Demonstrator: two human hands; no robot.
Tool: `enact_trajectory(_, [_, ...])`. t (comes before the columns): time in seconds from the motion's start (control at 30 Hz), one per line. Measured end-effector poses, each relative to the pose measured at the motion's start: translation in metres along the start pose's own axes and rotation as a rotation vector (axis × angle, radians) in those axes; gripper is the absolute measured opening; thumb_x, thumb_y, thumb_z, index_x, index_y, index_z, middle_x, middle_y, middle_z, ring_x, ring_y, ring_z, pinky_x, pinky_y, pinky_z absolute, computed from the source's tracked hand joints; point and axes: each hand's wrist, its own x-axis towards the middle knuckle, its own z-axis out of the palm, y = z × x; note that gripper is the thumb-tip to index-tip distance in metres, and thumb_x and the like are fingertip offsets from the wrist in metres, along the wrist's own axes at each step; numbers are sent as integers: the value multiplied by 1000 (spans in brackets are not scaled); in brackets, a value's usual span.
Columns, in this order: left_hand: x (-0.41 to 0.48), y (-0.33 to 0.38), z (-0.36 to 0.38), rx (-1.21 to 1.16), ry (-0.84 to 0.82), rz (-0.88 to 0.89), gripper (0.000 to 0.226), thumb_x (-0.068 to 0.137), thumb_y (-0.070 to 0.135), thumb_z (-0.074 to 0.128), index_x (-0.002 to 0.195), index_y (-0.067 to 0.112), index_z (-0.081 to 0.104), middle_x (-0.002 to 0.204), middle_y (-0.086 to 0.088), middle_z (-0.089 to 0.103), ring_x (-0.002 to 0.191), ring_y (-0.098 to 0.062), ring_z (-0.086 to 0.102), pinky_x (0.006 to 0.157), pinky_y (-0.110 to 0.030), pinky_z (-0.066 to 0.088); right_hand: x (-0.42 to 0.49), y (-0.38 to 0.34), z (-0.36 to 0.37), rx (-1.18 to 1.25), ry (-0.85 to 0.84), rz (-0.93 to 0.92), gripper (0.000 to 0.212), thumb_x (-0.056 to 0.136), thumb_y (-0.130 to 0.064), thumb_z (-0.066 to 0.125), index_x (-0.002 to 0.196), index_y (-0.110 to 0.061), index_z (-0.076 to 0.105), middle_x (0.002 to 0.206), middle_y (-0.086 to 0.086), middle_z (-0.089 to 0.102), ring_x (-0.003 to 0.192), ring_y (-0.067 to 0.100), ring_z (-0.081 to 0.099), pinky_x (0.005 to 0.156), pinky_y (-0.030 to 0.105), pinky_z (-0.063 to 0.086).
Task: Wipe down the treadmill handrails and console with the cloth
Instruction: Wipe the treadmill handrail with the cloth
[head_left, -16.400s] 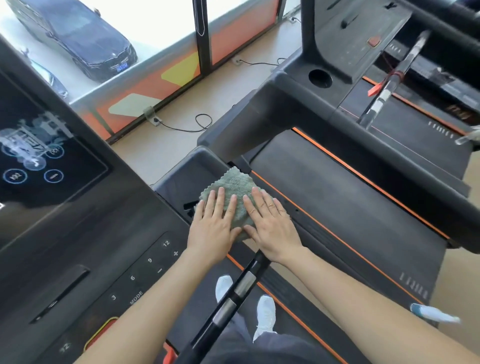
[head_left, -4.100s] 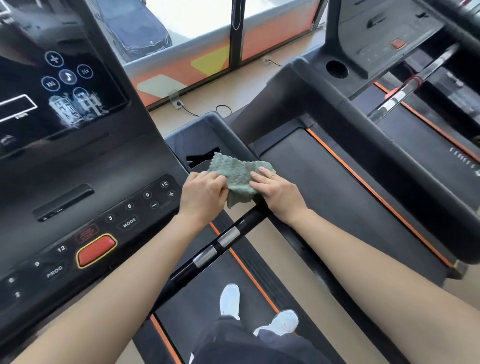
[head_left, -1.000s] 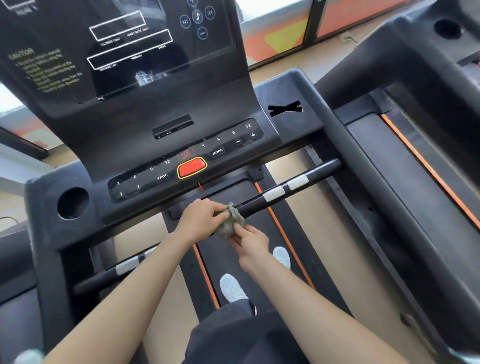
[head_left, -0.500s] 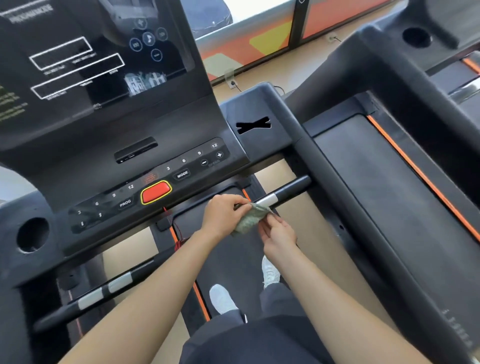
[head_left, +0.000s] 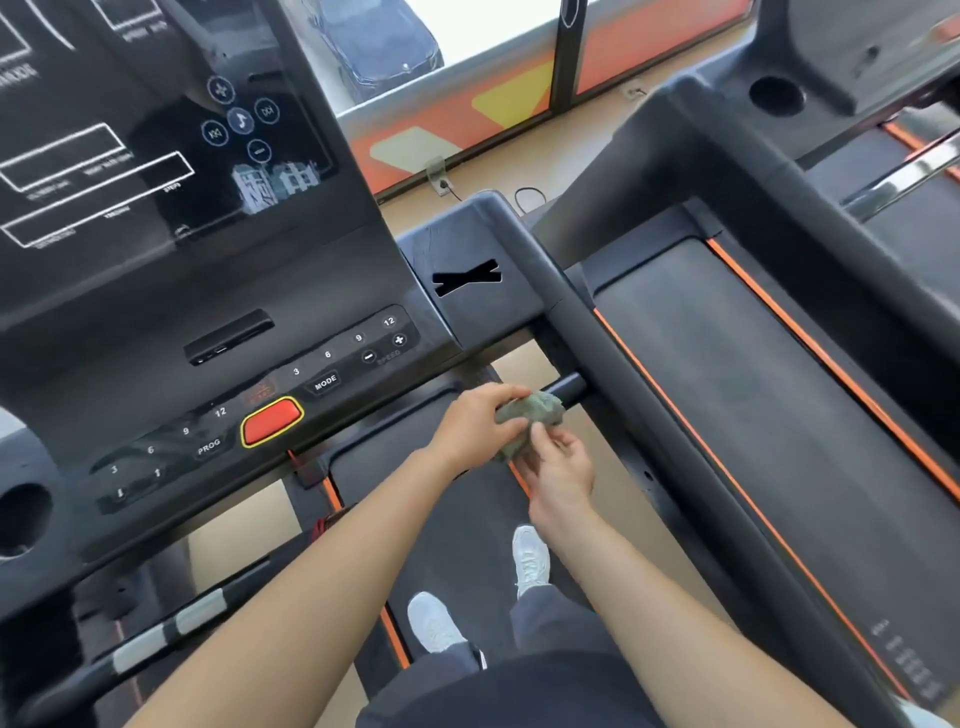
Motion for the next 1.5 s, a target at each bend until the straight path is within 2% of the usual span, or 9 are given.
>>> enact_trajectory(0.37, [-89,-68,-34,312,116,-169,32,93,54,60,117,36,70,116,12,69,114,-14,61,89,-32,50,-42,55,14,-302,-121,-8,15,94,7,60,100,-3,52,100,16,69,88,22,70,66,28,59])
enact_trajectory(0.5, [-123,-88,-47,289,210,-214,36,99,48,52,77,24,66,84,8,63,95,-20,62,72,-33,43,-54,89,16,-499,-136,-47,12,90,0,69,95,-7,60,95,12,73,85,19,70,82,39,60])
enact_trajectory(0.63, [-149,-110,-53,276,243,-207,20,91,37,69,108,28,70,107,7,71,106,-21,58,89,-35,47,-71,115,21,-624,-202,-103,13,88,-1,69,94,-10,61,95,13,75,83,20,71,77,38,57])
enact_trajectory(0.83, [-190,-139,-48,233,422,-137,6,85,18,77,90,19,76,89,1,67,88,-25,60,80,-41,51,-101,126,20,-993,-313,-441,22,89,-3,66,99,-22,67,89,-8,70,80,-2,64,70,10,48])
enact_trajectory(0.97, [-227,-152,-50,90,690,-193,9,82,17,79,85,22,72,83,10,64,81,-19,62,70,-34,50,-109,133,29,-1148,-497,-910,28,87,4,64,107,-15,70,94,-10,63,80,4,59,75,20,48])
enact_trajectory(1.17, [-261,-143,-14,-440,805,-663,14,87,32,75,85,31,60,90,11,63,88,-14,60,71,-33,47,-103,140,85,-1392,-994,-1392,40,83,10,58,119,-3,69,113,7,68,94,28,60,89,28,47])
enact_trajectory(1.27, [-255,-144,10,-971,826,-871,19,88,28,76,96,16,63,93,-4,68,83,-20,62,72,-32,44,-96,140,113,-1658,-1269,-1137,53,81,8,53,129,-12,67,130,6,65,112,30,62,98,38,50])
enact_trajectory(1.37, [-249,-141,17,-1409,856,-974,27,91,25,75,104,7,59,79,-8,63,68,-22,56,73,-33,49,-94,133,133,-1771,-1313,-834,46,88,3,59,128,-16,68,129,3,65,112,22,63,100,36,50])
enact_trajectory(1.5, [-236,-132,12,-1915,868,-869,24,95,21,72,113,6,64,107,-10,72,100,-22,68,94,-36,57,-84,126,146,-2105,-1413,-657,34,92,-22,67,126,-19,69,126,-3,69,115,17,63,104,38,47])
